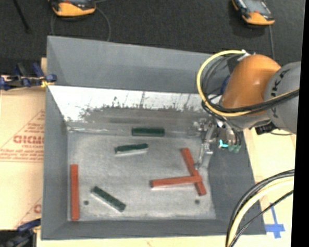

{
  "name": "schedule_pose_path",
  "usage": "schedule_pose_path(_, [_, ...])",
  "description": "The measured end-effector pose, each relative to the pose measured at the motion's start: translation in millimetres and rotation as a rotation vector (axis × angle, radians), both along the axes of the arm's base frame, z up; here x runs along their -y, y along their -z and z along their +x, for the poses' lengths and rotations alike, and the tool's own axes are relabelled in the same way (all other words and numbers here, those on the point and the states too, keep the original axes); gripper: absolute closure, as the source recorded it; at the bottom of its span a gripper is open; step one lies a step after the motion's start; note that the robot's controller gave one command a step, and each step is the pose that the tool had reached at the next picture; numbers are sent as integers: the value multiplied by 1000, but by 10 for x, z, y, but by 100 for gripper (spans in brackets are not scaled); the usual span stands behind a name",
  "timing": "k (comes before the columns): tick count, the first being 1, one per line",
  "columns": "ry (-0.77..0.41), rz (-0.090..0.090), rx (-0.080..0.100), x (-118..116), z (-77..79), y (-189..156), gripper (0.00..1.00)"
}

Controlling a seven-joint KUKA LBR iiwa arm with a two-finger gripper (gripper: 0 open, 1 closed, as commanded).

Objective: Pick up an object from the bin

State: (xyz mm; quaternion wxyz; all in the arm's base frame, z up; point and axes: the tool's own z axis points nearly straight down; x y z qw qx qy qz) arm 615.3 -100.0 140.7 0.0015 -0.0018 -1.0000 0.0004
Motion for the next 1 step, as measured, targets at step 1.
schedule_pose_path(1, [44, 4, 5, 203, -509, 700, 0])
